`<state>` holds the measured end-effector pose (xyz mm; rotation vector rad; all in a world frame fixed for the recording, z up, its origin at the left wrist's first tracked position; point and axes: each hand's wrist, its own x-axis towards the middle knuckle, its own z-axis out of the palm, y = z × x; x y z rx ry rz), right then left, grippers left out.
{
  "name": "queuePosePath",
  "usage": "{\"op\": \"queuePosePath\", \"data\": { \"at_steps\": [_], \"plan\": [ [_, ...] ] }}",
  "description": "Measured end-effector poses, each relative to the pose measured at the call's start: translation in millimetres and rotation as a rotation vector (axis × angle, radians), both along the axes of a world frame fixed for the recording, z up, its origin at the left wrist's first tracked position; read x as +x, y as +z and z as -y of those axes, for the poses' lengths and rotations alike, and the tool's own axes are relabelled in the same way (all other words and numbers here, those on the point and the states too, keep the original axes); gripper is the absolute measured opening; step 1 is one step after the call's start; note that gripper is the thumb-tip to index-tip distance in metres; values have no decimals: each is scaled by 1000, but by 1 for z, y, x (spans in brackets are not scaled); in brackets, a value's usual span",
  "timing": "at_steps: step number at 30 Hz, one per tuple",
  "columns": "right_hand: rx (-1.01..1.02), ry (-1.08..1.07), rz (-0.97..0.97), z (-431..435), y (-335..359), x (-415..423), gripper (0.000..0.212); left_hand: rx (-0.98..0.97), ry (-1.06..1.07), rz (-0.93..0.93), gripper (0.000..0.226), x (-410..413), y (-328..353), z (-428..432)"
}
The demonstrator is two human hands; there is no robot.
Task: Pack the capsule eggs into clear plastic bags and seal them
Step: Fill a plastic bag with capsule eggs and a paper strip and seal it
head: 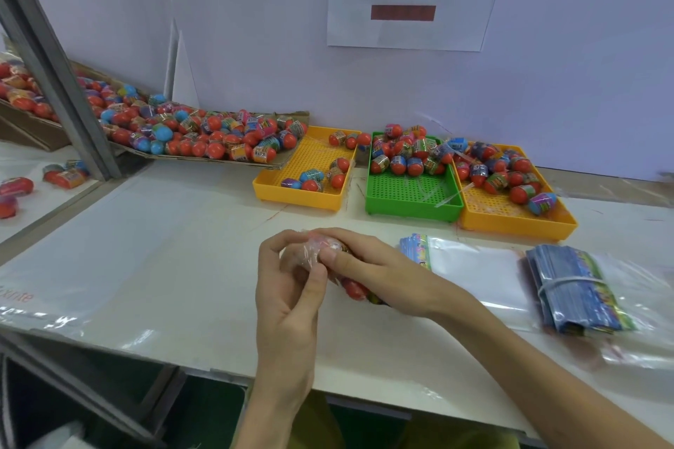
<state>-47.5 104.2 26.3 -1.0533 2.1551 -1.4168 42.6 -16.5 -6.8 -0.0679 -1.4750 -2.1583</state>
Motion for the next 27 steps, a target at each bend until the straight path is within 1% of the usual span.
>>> {"op": "queuePosePath", "data": {
  "at_steps": [4,8,11,13,14,16,18,21,23,25,26,27],
  "plan": [
    [-26,-9,-4,2,0,0,30,97,16,20,39,0,3,-1],
    [-14,-52,-42,2,1,-1,35,161,120,62,52,-2,2,-1],
    [-17,-91,-68,3,1,0,32,176,179,147,61,-7,2,1],
    [-49,-108,-76,3,1,0,30,167,156,220,67,-10,3,4],
    [-74,-106,-62,2,2,0,30,167,115,236,67,-11,3,6],
    [-118,-79,-15,2,5,2,32,180,51,244,61,-12,2,8],
    [-137,-53,8,1,7,3,32,156,74,261,55,-11,1,8],
    [-153,-47,4,2,7,5,28,76,148,272,59,-11,-1,7],
    [-218,-39,95,2,7,6,25,45,180,269,61,-11,-1,4],
    [-299,-33,291,4,9,5,23,50,163,275,67,-13,1,2],
    [-300,-51,375,5,10,4,21,61,128,284,70,-14,2,2],
    [-269,-92,425,5,11,2,24,72,78,289,72,-14,4,2]
  ]
}}
